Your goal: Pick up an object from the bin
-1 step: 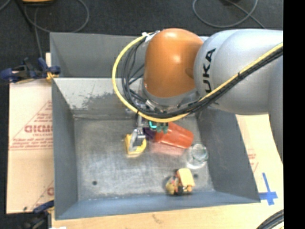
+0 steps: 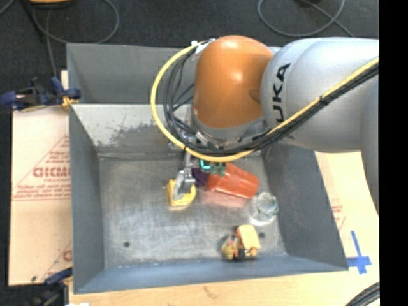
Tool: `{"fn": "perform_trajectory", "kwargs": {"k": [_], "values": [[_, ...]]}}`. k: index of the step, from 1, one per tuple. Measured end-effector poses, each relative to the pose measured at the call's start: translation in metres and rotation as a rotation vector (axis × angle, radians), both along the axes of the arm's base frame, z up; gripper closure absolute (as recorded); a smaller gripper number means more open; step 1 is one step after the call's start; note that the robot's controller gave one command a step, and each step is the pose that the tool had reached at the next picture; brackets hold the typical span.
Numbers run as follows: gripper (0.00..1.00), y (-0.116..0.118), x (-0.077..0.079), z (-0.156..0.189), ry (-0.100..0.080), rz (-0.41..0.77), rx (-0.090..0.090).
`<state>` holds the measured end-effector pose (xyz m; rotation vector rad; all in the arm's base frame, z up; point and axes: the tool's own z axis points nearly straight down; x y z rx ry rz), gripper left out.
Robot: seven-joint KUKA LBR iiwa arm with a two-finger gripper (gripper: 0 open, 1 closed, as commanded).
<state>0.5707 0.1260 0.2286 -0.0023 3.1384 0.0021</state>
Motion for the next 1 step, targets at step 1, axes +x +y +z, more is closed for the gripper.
{"fn": "perform_trajectory", "kwargs": {"k": [1], "values": [[0.0, -0.0201, 0.0077, -0.0516, -0.007, -0.038, 0.002]]}}
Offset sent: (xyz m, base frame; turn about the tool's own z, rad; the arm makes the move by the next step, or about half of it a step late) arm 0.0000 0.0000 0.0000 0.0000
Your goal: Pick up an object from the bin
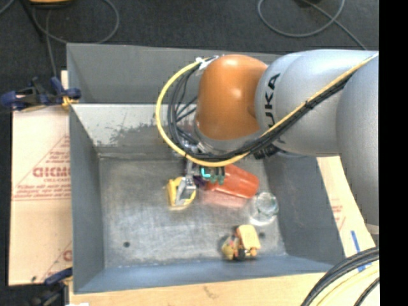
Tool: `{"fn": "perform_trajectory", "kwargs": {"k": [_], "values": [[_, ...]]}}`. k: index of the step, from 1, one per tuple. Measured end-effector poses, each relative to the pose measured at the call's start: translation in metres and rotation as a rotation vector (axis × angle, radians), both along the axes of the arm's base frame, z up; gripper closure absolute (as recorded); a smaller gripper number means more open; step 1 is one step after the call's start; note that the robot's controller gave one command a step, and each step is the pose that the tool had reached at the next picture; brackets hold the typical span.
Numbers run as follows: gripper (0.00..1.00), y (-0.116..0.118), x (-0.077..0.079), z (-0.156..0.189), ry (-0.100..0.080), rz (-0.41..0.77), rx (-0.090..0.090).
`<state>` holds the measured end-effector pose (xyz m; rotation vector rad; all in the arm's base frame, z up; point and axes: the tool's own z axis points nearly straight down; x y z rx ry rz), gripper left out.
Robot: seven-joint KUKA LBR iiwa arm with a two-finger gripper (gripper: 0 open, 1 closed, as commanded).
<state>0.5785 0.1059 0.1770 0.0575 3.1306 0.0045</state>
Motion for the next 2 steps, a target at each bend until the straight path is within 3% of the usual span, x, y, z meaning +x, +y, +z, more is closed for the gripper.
{"fn": "perform_trajectory", "kwargs": {"k": [1, 2], "values": [[0.0, -0.023, 0.004, -0.058, 0.009, -0.04, -0.002], [1.0, -0.073, 0.014, -0.082, 0.01, -0.22, -0.002]]}}
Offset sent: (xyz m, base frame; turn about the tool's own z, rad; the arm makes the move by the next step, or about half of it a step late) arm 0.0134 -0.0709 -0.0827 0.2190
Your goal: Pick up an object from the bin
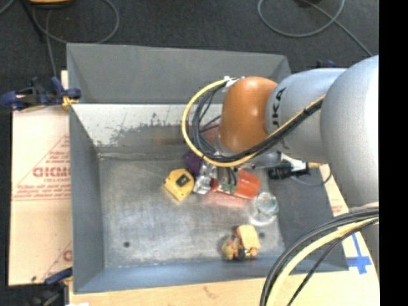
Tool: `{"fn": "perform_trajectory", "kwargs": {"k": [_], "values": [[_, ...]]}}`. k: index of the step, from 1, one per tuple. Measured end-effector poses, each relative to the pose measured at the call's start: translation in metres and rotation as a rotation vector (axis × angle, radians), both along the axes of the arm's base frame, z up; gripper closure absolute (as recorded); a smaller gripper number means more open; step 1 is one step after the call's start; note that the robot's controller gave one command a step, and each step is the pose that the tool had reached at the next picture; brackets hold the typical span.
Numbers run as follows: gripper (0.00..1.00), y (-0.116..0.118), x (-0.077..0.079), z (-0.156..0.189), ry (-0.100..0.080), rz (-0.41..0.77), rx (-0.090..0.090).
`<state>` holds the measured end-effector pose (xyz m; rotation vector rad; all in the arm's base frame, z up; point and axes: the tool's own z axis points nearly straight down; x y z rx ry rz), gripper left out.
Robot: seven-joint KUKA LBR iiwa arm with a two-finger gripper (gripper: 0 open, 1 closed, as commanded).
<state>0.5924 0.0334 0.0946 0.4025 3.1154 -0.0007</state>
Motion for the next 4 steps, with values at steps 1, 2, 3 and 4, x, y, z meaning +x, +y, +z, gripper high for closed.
{"fn": "perform_trajectory", "kwargs": {"k": [1, 2, 3, 4], "values": [[0.0, 0.001, 0.0, 0.0, 0.0, -0.001, 0.001], [0.0, 0.0, 0.0, 0.0, 0.0, -0.002, 0.001], [0.0, 0.016, 0.015, -0.003, -0.001, 0.048, -0.002], [0.0, 0.038, 0.031, -0.005, -0.001, 0.078, 0.001]]}}
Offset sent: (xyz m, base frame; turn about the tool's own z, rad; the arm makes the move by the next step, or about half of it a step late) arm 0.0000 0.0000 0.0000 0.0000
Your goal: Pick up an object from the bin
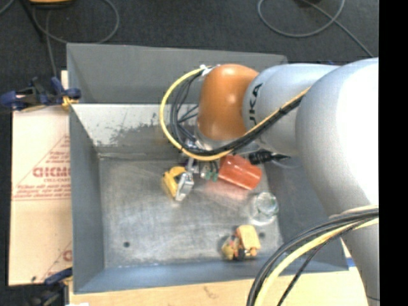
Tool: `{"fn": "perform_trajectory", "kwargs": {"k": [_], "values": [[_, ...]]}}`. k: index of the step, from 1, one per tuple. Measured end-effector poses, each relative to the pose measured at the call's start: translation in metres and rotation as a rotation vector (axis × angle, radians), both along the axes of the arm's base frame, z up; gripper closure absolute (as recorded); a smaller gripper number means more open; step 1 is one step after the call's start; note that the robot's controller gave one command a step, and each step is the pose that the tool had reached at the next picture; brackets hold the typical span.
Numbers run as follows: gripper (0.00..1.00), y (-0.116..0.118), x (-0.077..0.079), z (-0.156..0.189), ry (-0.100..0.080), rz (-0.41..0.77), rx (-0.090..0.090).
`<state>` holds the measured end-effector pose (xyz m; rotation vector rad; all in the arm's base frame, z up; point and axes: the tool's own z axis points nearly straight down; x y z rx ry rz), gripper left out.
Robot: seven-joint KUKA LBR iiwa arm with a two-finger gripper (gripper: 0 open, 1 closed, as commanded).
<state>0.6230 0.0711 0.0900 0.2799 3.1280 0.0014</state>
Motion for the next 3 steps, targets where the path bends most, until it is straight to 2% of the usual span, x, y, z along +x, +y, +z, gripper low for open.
{"fn": "perform_trajectory", "kwargs": {"k": [1, 2, 3], "values": [[1.0, -0.019, 0.011, -0.011, 0.004, -0.087, 0.008], [1.0, -0.02, 0.011, -0.011, 0.004, -0.088, 0.008], [1.0, -0.006, 0.018, 0.104, -0.003, -0.071, 0.0]]}}
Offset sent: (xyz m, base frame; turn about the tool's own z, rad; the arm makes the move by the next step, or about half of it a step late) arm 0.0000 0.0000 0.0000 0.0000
